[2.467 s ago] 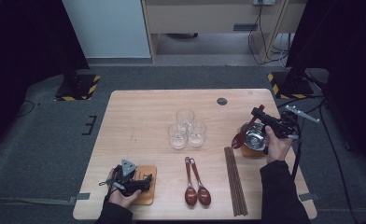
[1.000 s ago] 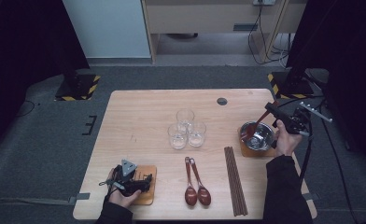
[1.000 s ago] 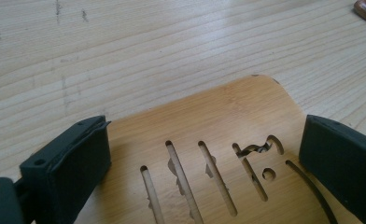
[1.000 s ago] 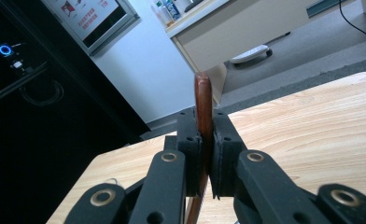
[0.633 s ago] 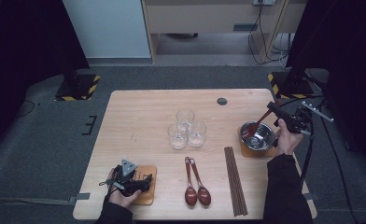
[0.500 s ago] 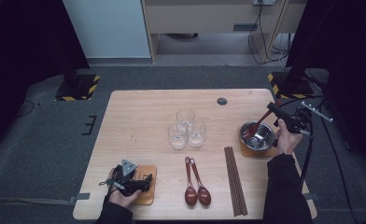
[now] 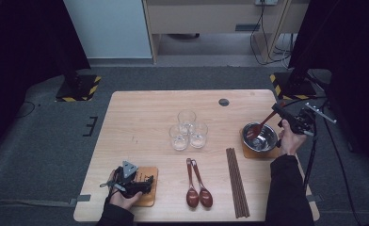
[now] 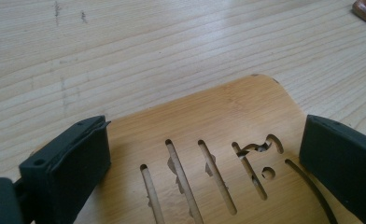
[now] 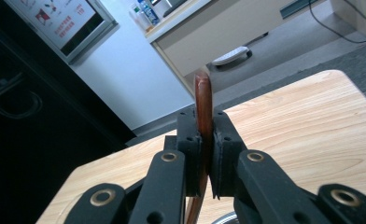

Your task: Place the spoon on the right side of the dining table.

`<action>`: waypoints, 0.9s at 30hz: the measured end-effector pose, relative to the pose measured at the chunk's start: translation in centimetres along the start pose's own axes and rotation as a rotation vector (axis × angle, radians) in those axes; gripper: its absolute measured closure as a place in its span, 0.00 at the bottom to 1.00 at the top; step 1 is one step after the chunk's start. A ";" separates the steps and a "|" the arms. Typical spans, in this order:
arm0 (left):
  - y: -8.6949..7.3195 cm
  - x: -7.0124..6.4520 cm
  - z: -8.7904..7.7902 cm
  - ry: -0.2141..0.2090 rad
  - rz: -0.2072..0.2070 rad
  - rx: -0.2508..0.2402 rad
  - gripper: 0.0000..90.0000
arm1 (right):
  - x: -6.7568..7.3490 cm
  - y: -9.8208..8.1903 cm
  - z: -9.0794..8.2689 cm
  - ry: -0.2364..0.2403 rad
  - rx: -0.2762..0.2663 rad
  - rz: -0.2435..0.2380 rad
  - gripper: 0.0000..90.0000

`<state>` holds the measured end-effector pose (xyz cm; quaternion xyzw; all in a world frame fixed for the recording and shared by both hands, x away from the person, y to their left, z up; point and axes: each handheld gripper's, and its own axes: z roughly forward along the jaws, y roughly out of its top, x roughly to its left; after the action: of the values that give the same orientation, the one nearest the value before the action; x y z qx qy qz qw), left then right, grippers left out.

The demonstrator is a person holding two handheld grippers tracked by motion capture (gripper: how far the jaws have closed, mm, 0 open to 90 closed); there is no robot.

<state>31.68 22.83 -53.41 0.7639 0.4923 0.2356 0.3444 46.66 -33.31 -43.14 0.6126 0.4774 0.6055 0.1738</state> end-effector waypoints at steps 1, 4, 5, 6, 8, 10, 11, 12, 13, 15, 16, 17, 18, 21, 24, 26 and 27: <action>0.0 0.0 0.0 0.000 0.001 0.000 0.01 | -0.1 0.0 0.0 -0.004 -0.001 0.001 0.94; 0.0 0.0 0.0 -0.001 0.000 0.000 0.01 | -0.4 0.1 0.0 -0.014 -0.006 0.002 0.94; 0.0 0.0 0.0 0.000 0.001 0.000 0.01 | -0.4 0.0 0.1 -0.015 -0.007 0.005 0.94; 0.0 0.0 0.0 0.000 0.001 0.000 0.01 | -0.4 0.0 0.1 -0.019 -0.005 0.004 0.94; 0.0 0.0 0.0 0.000 0.001 0.000 0.01 | -0.5 -0.1 0.2 -0.028 0.000 -0.004 0.94; 0.0 0.0 0.0 0.000 0.001 0.000 0.01 | -0.7 -0.2 0.3 -0.039 0.006 -0.009 0.94; 0.0 0.0 0.0 0.000 0.001 0.000 0.01 | -0.8 -0.2 0.3 -0.043 0.011 -0.012 0.94; 0.0 0.0 0.0 0.000 0.001 0.000 0.01 | -0.9 -0.3 0.3 -0.045 0.013 -0.011 0.94; 0.0 0.0 0.0 0.000 0.001 0.000 0.01 | -0.9 -0.3 0.4 -0.050 0.020 -0.019 0.94; 0.0 0.0 0.0 0.000 0.001 0.000 0.01 | -0.9 -0.4 0.5 -0.054 0.031 -0.019 0.94; 0.0 0.0 0.0 0.000 0.001 0.000 0.01 | -1.0 -0.5 0.6 -0.055 0.035 -0.023 0.94; 0.0 0.0 0.0 0.000 0.001 0.000 0.01 | -0.9 -0.6 0.7 -0.056 0.036 -0.023 0.94; 0.0 0.0 0.0 0.000 0.001 0.000 0.01 | -0.9 -0.6 0.8 -0.055 0.044 -0.029 0.94; 0.0 0.0 0.0 0.000 0.002 0.000 0.01 | -0.8 -0.8 1.0 -0.064 0.056 -0.041 0.94; 0.0 0.0 0.0 0.000 0.001 0.000 0.01 | -0.8 -1.0 1.2 -0.079 0.074 -0.059 0.94; 0.0 0.0 0.0 0.000 0.002 0.000 0.01 | -0.7 -1.1 1.3 -0.085 0.086 -0.067 0.94; 0.0 0.0 0.0 0.000 0.002 0.000 0.01 | -0.7 -1.1 1.4 -0.089 0.091 -0.073 0.94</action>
<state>31.67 22.84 -53.41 0.7643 0.4917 0.2360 0.3442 47.62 -32.84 -44.76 0.6283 0.5181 0.5489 0.1887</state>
